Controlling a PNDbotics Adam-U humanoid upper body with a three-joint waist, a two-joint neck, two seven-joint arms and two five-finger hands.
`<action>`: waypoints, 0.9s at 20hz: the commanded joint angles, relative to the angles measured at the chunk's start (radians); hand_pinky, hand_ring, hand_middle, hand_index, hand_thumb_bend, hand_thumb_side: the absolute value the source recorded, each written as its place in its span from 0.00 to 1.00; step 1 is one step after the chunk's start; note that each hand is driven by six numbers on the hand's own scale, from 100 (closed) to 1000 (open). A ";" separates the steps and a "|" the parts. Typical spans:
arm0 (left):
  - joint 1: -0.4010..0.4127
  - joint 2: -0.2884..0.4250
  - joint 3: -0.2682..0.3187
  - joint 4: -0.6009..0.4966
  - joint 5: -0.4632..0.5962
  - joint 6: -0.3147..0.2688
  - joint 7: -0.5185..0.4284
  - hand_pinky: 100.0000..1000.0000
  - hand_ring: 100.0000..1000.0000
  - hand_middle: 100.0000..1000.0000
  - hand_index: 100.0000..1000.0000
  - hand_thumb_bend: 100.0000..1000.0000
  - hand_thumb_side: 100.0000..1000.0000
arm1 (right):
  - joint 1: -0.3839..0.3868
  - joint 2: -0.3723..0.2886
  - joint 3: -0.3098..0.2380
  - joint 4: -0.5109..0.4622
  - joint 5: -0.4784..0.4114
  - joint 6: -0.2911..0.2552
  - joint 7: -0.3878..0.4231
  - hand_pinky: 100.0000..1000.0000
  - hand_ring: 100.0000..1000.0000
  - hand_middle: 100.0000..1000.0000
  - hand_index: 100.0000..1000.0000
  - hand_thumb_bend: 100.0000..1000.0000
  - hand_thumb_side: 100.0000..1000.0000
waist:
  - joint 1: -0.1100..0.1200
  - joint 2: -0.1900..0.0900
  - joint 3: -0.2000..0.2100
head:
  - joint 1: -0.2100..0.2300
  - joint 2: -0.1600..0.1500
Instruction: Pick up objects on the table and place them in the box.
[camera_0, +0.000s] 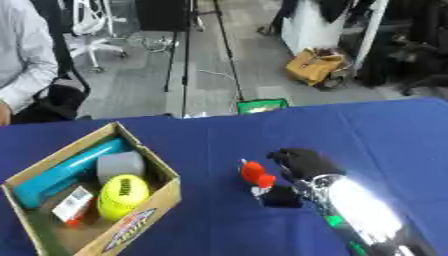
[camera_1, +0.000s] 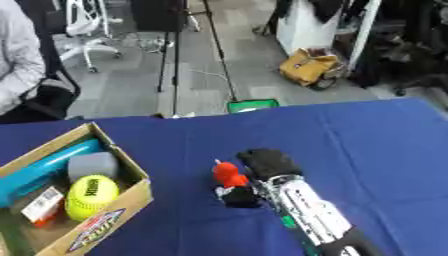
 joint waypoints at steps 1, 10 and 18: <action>-0.012 0.010 0.000 -0.015 -0.001 0.001 -0.005 0.86 0.78 0.86 0.80 0.00 0.80 | -0.022 -0.002 -0.008 0.016 -0.016 0.103 0.098 1.00 0.99 0.86 1.00 0.36 0.90 | 0.000 -0.013 0.003 | -0.003 -0.004; -0.015 0.008 -0.002 -0.015 0.003 -0.001 -0.007 0.86 0.78 0.86 0.80 0.00 0.80 | -0.034 0.000 -0.012 0.047 -0.042 0.096 0.096 1.00 0.99 0.86 1.00 0.35 0.90 | -0.001 -0.008 0.008 | -0.006 -0.005; -0.016 0.006 -0.003 -0.015 0.004 -0.002 -0.008 0.86 0.78 0.86 0.80 0.00 0.80 | -0.040 0.000 -0.016 0.076 -0.043 0.096 0.081 1.00 0.99 0.86 1.00 0.35 0.90 | 0.000 -0.006 0.012 | -0.011 -0.015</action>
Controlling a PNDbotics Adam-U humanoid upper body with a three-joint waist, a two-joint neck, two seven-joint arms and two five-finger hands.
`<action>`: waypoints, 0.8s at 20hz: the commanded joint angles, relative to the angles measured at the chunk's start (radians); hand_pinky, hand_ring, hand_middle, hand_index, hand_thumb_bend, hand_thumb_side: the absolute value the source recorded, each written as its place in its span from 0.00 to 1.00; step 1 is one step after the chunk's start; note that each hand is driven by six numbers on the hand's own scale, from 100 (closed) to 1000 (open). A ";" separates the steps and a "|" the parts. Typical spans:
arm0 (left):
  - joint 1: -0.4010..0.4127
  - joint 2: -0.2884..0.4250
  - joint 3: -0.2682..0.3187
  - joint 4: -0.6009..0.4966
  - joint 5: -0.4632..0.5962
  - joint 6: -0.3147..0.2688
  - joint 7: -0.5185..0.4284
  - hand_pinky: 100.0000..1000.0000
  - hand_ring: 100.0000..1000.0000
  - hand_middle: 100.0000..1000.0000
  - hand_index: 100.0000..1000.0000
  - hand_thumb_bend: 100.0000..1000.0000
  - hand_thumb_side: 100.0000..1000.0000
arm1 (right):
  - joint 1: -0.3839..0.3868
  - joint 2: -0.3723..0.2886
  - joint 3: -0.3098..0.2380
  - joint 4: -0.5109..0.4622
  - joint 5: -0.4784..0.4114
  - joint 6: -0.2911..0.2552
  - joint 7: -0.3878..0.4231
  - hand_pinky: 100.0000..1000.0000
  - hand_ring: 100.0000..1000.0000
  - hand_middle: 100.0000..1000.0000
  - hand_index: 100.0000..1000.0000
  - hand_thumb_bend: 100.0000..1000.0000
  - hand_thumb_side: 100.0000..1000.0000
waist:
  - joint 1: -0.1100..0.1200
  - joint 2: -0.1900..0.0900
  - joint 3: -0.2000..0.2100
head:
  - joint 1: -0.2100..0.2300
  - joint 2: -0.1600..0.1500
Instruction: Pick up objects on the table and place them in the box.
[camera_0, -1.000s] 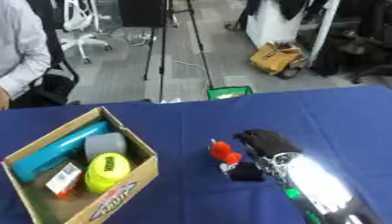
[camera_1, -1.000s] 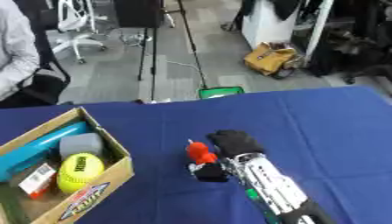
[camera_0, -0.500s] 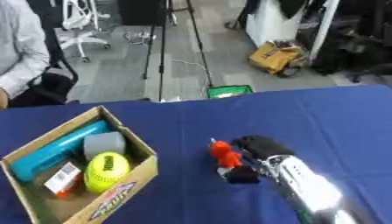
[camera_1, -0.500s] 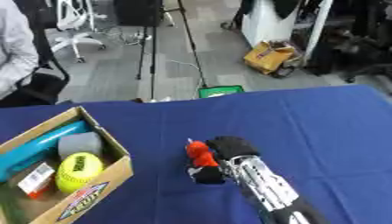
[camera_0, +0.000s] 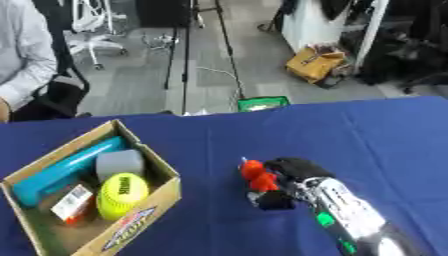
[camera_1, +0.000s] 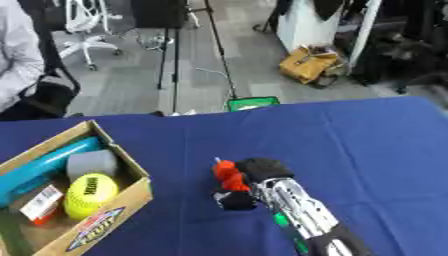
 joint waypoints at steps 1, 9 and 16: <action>-0.014 0.006 -0.003 -0.015 0.004 0.000 -0.003 0.86 0.78 0.86 0.80 0.00 0.79 | -0.019 -0.009 -0.010 0.002 0.000 0.094 0.083 1.00 0.99 0.86 1.00 0.33 0.90 | 0.001 -0.012 0.001 | -0.007 -0.014; -0.017 0.006 -0.003 -0.015 0.005 -0.001 -0.002 0.86 0.78 0.86 0.80 0.00 0.79 | -0.027 -0.006 -0.017 0.028 0.012 0.102 0.075 1.00 0.99 0.86 1.00 0.35 0.89 | 0.005 -0.008 0.000 | -0.016 -0.018; -0.020 0.004 -0.004 -0.015 0.004 -0.001 -0.002 0.86 0.78 0.86 0.80 0.00 0.80 | -0.018 -0.017 -0.029 0.024 0.009 0.119 0.069 1.00 0.99 0.85 1.00 0.36 0.88 | 0.003 -0.006 0.000 | -0.050 -0.021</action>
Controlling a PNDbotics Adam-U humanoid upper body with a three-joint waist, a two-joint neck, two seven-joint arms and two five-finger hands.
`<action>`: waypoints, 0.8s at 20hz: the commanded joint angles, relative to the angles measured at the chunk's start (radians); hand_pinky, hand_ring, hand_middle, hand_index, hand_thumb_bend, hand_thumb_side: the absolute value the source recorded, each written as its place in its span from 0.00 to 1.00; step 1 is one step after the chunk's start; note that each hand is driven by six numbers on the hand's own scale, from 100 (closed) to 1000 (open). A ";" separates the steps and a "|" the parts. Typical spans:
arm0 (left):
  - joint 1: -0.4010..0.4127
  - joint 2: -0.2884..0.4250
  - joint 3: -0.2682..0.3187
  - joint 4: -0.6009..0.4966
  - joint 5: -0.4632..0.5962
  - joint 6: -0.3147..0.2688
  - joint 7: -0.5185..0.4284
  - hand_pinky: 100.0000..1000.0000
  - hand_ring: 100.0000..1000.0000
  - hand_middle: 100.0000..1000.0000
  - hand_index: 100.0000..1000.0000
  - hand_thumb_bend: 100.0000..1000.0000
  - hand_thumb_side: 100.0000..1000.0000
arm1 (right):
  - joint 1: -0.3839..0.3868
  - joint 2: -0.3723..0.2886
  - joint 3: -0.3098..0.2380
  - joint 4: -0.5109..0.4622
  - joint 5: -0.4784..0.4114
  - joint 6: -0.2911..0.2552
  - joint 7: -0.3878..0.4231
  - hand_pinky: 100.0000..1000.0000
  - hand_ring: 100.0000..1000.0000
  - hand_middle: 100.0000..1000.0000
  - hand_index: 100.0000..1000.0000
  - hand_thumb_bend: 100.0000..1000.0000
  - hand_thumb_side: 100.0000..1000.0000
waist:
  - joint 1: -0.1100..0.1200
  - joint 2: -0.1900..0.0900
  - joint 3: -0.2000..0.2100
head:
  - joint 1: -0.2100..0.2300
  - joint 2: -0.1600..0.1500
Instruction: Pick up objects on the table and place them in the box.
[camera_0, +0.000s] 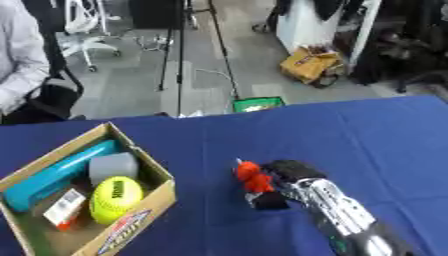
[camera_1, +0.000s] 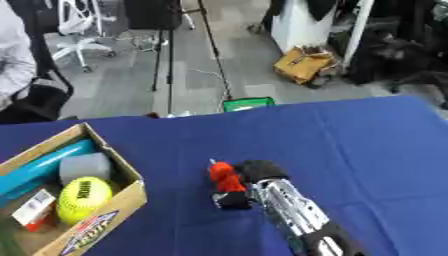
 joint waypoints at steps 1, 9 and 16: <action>-0.014 0.005 0.001 -0.015 0.004 -0.001 -0.002 0.86 0.78 0.86 0.80 0.00 0.80 | -0.009 -0.017 -0.012 -0.013 0.001 0.101 0.087 1.00 0.99 0.85 1.00 0.36 0.88 | -0.001 -0.012 0.000 | -0.010 -0.013; -0.014 0.004 0.001 -0.015 0.005 -0.002 -0.002 0.86 0.78 0.85 0.80 0.00 0.80 | -0.011 -0.013 -0.018 0.011 0.007 0.110 0.088 1.00 0.99 0.84 0.98 0.40 0.90 | 0.000 -0.011 0.004 | -0.010 -0.019; -0.016 0.002 0.000 -0.015 0.007 -0.006 -0.003 0.86 0.78 0.85 0.80 0.00 0.79 | -0.016 -0.010 -0.017 0.034 -0.007 0.112 0.086 1.00 0.99 0.84 0.98 0.42 0.90 | -0.001 -0.010 0.010 | -0.011 -0.023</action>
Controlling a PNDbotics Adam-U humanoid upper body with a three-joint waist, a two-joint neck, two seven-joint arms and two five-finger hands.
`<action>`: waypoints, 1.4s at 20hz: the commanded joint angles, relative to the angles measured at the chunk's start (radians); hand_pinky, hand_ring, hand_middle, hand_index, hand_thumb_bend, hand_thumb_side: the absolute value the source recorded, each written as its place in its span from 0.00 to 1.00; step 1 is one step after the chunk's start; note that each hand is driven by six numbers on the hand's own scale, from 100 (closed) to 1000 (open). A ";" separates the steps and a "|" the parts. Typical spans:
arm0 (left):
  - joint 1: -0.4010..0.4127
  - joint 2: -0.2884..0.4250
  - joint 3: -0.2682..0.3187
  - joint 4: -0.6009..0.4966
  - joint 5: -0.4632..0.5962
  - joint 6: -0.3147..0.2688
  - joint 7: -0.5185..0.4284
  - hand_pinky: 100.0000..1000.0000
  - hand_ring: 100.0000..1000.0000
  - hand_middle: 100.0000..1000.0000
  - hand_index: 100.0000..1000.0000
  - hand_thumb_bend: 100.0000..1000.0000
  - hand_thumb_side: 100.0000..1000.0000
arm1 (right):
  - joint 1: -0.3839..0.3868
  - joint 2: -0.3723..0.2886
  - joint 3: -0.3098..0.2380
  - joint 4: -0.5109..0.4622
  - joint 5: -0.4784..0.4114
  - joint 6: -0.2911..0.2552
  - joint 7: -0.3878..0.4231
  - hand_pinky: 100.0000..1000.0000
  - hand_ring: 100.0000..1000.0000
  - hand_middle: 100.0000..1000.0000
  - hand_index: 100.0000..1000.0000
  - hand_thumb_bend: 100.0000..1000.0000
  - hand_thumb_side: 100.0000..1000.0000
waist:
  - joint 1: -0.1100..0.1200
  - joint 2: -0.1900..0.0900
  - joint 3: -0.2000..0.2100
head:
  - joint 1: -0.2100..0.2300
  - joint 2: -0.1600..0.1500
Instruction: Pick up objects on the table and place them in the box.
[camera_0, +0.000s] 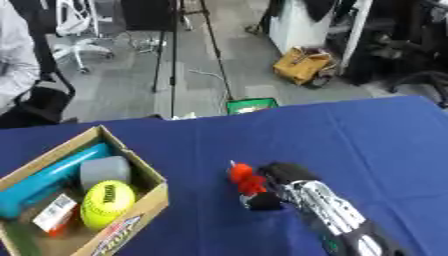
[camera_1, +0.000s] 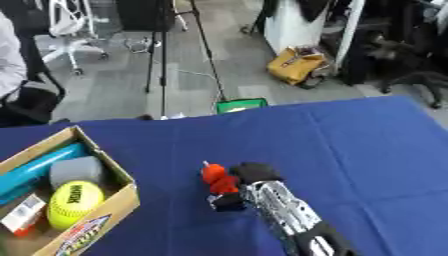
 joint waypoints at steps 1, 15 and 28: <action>-0.014 0.010 0.000 -0.015 0.004 -0.004 -0.001 0.86 0.78 0.85 0.80 0.00 0.79 | -0.017 -0.011 -0.010 0.002 -0.007 0.103 0.095 1.00 0.99 0.84 0.98 0.42 0.90 | 0.000 -0.014 0.003 | -0.003 -0.015; -0.018 0.007 -0.002 -0.015 0.007 -0.006 -0.001 0.86 0.78 0.85 0.80 0.00 0.79 | -0.031 -0.014 -0.010 0.034 -0.028 0.107 0.081 1.00 0.99 0.84 0.97 0.41 0.88 | 0.002 -0.009 0.010 | -0.009 -0.022; -0.025 0.006 -0.003 -0.015 0.008 -0.007 -0.002 0.86 0.78 0.85 0.80 0.00 0.79 | -0.037 -0.019 -0.008 0.047 -0.027 0.105 0.074 1.00 0.99 0.82 0.94 0.40 0.85 | 0.006 -0.006 0.008 | -0.013 -0.029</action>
